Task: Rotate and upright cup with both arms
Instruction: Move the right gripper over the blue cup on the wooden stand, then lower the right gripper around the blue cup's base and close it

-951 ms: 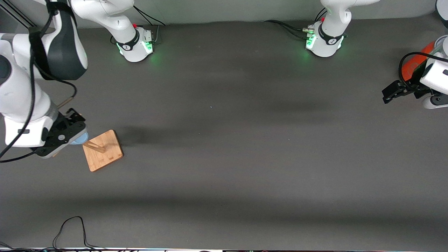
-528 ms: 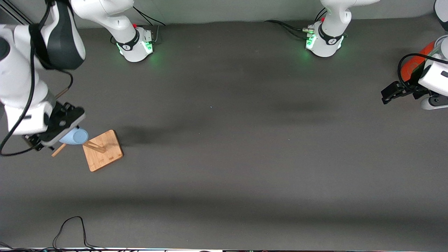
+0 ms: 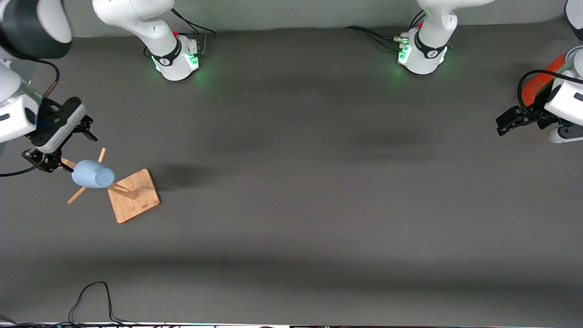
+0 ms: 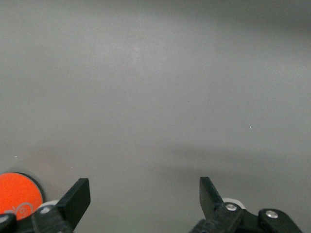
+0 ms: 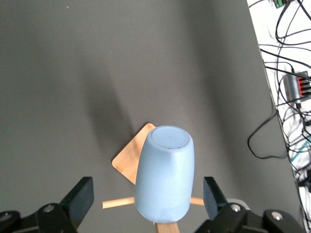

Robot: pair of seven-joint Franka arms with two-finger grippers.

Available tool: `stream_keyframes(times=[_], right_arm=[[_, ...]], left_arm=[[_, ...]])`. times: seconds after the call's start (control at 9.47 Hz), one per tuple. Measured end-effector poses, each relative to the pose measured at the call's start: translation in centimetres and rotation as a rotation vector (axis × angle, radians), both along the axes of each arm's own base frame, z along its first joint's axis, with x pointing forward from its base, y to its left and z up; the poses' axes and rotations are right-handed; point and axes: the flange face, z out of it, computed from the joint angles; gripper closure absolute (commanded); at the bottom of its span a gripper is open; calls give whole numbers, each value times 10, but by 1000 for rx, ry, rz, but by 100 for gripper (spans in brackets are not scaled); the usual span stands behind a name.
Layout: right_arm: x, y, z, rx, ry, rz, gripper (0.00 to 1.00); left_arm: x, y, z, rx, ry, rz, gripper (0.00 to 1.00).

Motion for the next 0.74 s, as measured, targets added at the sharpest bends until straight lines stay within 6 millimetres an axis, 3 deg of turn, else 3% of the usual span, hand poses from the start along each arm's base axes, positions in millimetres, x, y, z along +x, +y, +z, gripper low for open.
stream_keyframes(times=[0.32, 0.53, 0.74], right_arm=[[13, -5, -31, 94, 18, 34, 0], [19, -26, -49, 128, 29, 57, 0], [21, -31, -55, 128, 33, 74, 0]], left_arm=[[0, 0, -3, 0, 6, 1, 0], [-1, 1, -5, 0, 9, 1, 0], [-1, 2, -5, 0, 9, 4, 0]])
